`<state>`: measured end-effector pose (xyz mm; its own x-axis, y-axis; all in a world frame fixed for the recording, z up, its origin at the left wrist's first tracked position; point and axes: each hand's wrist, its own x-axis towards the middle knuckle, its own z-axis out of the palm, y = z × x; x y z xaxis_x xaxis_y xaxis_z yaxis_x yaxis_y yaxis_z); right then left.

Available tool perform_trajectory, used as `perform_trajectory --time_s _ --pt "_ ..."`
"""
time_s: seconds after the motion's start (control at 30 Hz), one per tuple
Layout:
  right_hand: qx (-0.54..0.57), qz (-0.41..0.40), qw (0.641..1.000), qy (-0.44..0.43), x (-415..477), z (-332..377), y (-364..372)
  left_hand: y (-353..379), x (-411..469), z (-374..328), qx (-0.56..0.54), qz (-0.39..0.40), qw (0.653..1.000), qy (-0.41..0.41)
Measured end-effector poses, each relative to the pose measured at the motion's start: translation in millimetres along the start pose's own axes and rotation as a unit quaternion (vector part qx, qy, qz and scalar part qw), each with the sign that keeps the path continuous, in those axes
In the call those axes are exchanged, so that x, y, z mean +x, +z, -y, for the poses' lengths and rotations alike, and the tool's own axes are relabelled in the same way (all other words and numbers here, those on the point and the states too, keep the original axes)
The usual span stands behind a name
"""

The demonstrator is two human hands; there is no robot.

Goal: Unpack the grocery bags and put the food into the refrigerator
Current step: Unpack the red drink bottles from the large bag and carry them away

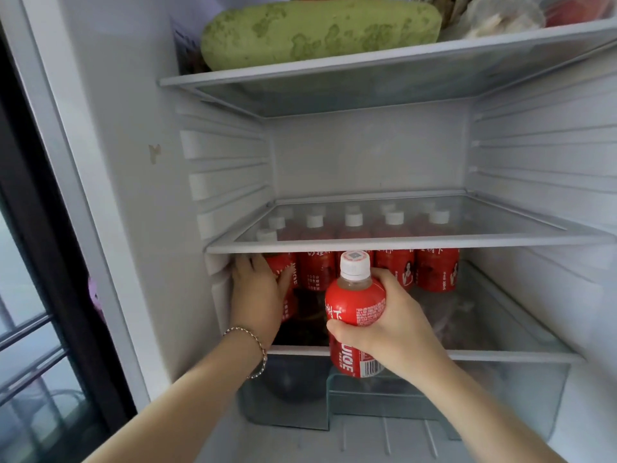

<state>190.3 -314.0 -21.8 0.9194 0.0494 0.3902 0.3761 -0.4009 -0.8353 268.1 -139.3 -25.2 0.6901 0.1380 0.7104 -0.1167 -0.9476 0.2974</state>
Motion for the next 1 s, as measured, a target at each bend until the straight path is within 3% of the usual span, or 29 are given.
perform_trajectory --time_s 0.1,0.2,0.27,0.43,0.63,0.8,1.0 --pt "0.047 -0.052 0.998 0.006 -6 -1 3 15 -12 7 0.097 0.002 0.992 0.076" --pt "0.208 -0.103 0.97 0.074 -14 -7 9 20 -18 13 0.015 0.031 0.996 0.076" --pt "0.288 -0.125 0.94 0.133 -17 -12 15 22 -20 15 0.012 0.011 0.996 0.092" --pt "0.345 -0.191 0.904 0.165 -2 -14 10 29 -19 19 0.049 -0.026 0.991 0.12" --pt "0.126 -0.201 0.969 0.066 18 -13 6 29 -18 16 0.074 -0.034 0.989 0.126" --pt "-0.129 -0.168 0.977 0.004 36 -18 25 30 -17 16 0.087 -0.028 0.987 0.133" --pt "-0.136 -0.124 0.983 0.014 71 -16 52 25 -18 12 0.079 -0.023 0.989 0.12"
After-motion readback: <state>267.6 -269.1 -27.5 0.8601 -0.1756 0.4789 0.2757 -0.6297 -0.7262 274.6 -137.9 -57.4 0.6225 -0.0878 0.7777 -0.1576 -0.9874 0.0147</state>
